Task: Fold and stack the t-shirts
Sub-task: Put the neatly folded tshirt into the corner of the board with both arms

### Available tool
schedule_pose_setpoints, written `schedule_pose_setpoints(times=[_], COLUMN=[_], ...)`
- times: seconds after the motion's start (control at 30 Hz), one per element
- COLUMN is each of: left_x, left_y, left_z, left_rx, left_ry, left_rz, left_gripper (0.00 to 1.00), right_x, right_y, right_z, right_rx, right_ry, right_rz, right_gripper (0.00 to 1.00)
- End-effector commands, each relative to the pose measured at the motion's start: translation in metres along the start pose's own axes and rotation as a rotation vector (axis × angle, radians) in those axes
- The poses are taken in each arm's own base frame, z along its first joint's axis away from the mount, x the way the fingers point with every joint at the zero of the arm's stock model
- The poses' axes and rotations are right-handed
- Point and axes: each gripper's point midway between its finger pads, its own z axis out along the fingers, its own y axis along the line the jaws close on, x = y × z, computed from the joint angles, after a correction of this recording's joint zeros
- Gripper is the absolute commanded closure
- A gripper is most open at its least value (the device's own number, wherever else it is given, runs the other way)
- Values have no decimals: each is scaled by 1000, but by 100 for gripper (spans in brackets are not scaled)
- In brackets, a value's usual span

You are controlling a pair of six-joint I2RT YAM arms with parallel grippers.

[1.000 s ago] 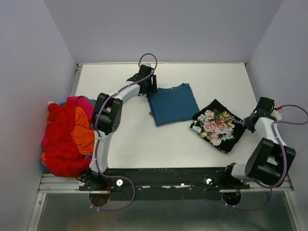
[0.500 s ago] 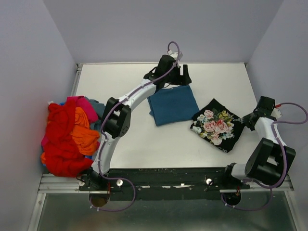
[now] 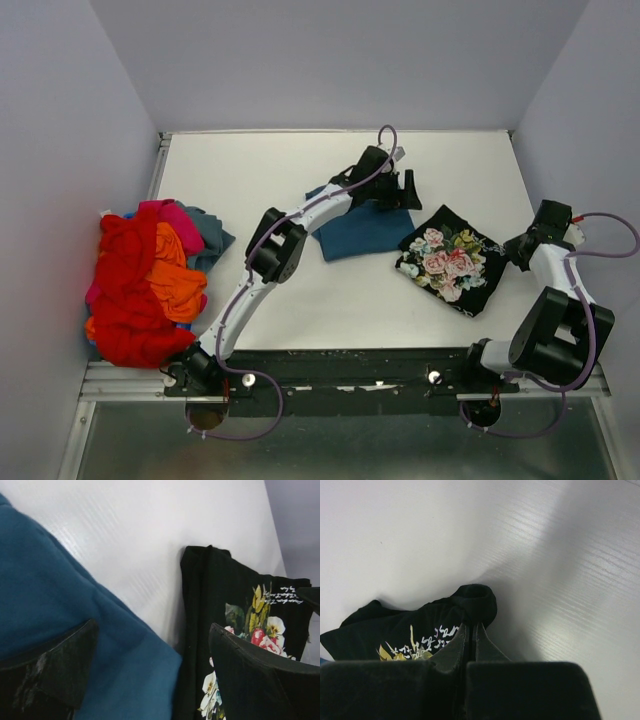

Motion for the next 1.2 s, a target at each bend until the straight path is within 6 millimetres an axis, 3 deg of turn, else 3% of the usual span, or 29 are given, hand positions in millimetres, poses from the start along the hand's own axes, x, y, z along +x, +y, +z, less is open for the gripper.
schedule_pose_setpoints(times=[0.0,0.23,0.37,0.6,0.87,1.03,1.17], left_x=[4,-6,3,39,48,67,75], left_y=[-26,-46,-59,-47,-43,-33,-31], left_z=[7,1,9,30,38,48,51], left_rx=[96,115,131,121,98,64,67], left_ry=[15,-75,-43,63,73,113,131], left_rz=[-12,79,105,9,7,-59,-93], left_gripper=[4,9,10,14,14,14,26], right_x=[-2,0,0,0,1,1,5], right_y=[4,3,4,5,6,4,2], right_z=[-1,0,0,-1,-1,-4,-4], right_rx=[-30,-32,-35,-40,-46,-38,-37], right_ry=[-8,-2,1,2,7,7,18], right_rz=[1,-1,0,0,0,1,2], right_gripper=[99,99,99,99,99,99,99])
